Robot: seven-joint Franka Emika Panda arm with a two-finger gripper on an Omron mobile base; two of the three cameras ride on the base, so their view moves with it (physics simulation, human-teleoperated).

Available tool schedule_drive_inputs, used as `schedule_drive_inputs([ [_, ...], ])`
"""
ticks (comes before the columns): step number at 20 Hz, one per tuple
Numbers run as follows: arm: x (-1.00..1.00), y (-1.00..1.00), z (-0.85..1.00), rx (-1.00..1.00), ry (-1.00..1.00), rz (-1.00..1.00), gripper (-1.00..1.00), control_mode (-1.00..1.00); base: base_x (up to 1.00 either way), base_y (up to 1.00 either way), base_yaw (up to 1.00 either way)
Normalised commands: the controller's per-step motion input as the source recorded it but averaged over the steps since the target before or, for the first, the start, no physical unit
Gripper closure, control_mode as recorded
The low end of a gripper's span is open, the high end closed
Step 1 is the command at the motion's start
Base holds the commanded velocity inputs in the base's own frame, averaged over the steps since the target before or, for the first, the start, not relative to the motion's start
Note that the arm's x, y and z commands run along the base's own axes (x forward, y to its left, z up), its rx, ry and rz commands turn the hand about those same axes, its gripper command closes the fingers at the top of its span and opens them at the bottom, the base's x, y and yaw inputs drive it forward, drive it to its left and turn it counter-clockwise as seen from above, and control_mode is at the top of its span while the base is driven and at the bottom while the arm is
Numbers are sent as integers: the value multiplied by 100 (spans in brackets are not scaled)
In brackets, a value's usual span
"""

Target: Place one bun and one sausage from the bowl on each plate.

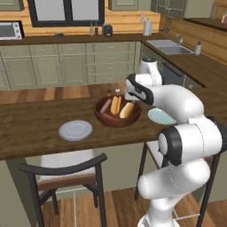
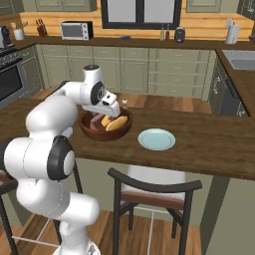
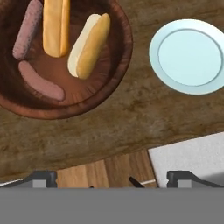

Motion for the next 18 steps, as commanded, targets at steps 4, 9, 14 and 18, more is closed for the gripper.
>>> schedule_drive_inputs([
  [4,41,-1,-30,0,1,-4,-100,-100,0,0,0],
  [9,54,0,-39,0,0,0,-100,-100,0,0,0],
  [14,42,0,-36,0,0,0,-100,-100,0,0,0],
  [18,43,0,-16,0,1,0,-100,-100,0,0,0],
])
